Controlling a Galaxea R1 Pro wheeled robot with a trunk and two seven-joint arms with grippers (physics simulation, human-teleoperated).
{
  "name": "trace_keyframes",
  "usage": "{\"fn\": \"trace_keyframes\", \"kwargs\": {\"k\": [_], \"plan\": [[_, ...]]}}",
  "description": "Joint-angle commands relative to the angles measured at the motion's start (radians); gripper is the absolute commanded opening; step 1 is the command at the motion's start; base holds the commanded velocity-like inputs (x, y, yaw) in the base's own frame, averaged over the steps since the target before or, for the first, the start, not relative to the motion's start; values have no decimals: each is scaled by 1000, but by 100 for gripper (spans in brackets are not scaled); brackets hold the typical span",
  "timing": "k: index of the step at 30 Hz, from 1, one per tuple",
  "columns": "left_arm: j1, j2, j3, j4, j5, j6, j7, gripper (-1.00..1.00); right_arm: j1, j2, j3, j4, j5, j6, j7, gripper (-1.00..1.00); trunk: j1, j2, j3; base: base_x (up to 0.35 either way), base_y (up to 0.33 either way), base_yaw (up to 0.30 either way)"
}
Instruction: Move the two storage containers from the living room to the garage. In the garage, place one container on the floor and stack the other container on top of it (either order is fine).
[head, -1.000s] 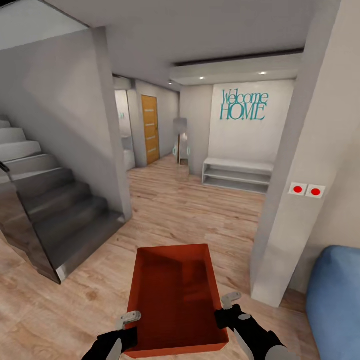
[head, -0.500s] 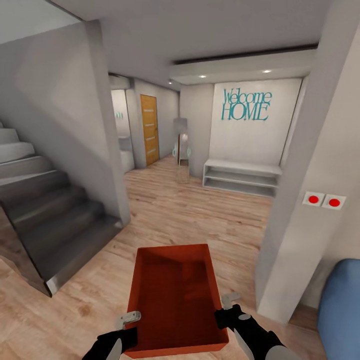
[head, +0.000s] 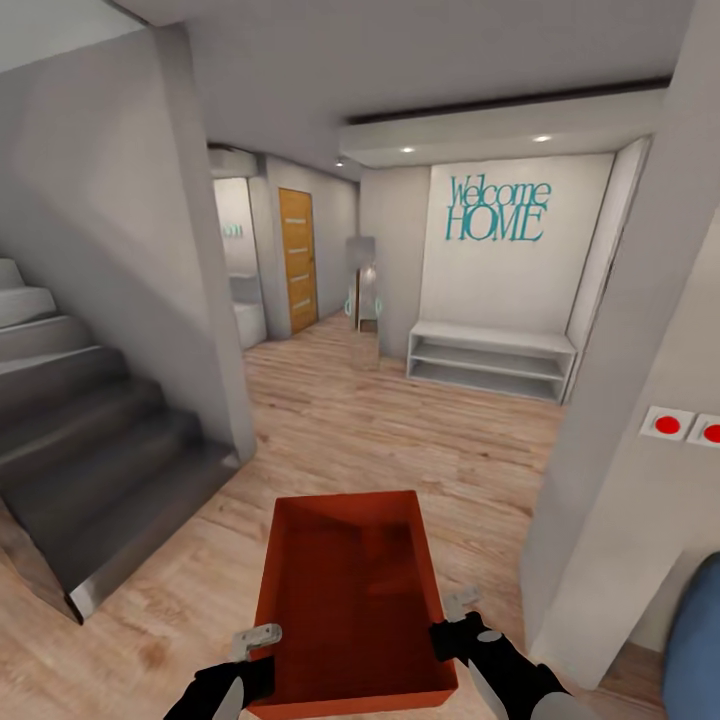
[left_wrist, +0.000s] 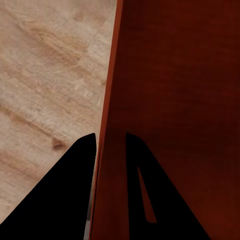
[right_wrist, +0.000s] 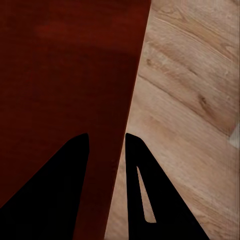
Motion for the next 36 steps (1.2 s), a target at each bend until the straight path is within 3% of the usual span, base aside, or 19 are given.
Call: {"fn": "trace_keyframes", "kwargs": {"k": [1, 36], "plan": [[0, -1, 1, -3, -22, -7, 12, -100, 0, 34, -17, 0, 2, 6, 31, -100, 1, -1, -1, 325, 0, 0], [0, -1, 1, 3, -22, -7, 12, -100, 0, 34, -18, 1, 2, 5, 31, -100, 1, -1, -1, 325, 0, 0]]}}
